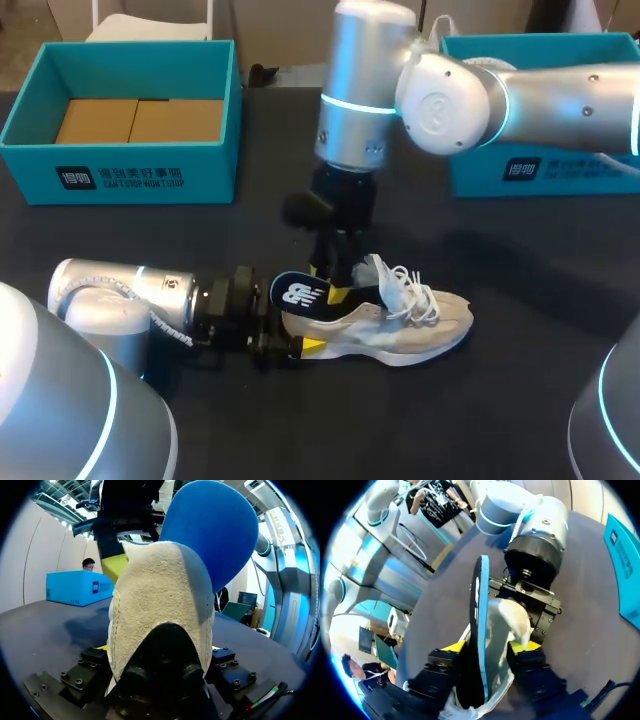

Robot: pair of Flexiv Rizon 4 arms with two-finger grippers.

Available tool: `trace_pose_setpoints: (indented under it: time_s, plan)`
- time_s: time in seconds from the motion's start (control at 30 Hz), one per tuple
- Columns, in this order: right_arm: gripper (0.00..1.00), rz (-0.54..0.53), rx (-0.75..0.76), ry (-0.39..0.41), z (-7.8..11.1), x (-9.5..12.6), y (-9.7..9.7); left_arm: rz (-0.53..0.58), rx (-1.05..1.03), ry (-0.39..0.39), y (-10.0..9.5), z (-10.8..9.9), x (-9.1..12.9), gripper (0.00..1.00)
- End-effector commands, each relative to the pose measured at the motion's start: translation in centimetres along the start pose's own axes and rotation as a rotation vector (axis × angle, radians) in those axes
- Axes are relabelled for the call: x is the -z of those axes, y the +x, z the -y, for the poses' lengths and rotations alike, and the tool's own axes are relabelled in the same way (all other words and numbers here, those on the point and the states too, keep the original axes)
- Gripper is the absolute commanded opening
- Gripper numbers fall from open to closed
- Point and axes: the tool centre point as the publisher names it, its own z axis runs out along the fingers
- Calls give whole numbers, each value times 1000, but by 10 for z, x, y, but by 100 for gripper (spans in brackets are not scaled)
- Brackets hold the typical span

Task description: Take the shoe out of the shoebox, open the shoe tongue, remove and reinsert the insole, then place the shoe into the shoebox

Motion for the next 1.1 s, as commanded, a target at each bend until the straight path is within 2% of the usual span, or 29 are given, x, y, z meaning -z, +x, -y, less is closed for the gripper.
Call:
trace_pose_setpoints:
  time_s: [0.03,0.33,0.47,0.57,0.83,1.1]
  plan:
    - [65,25,-9,-56,10,2,10,3,0,0,0,0,-1,0]
    - [49,16,-32,-95,4,10,9,3,0,0,0,0,-1,0]
    - [50,1,-45,-136,4,10,8,3,0,0,0,0,-1,0]
    - [58,-10,-54,-152,2,9,5,3,0,0,0,0,-1,0]
    - [55,-45,-130,-182,-1,6,0,3,0,0,0,0,-1,0]
    - [58,-54,-171,-201,0,5,6,3,0,0,0,0,-1,0]
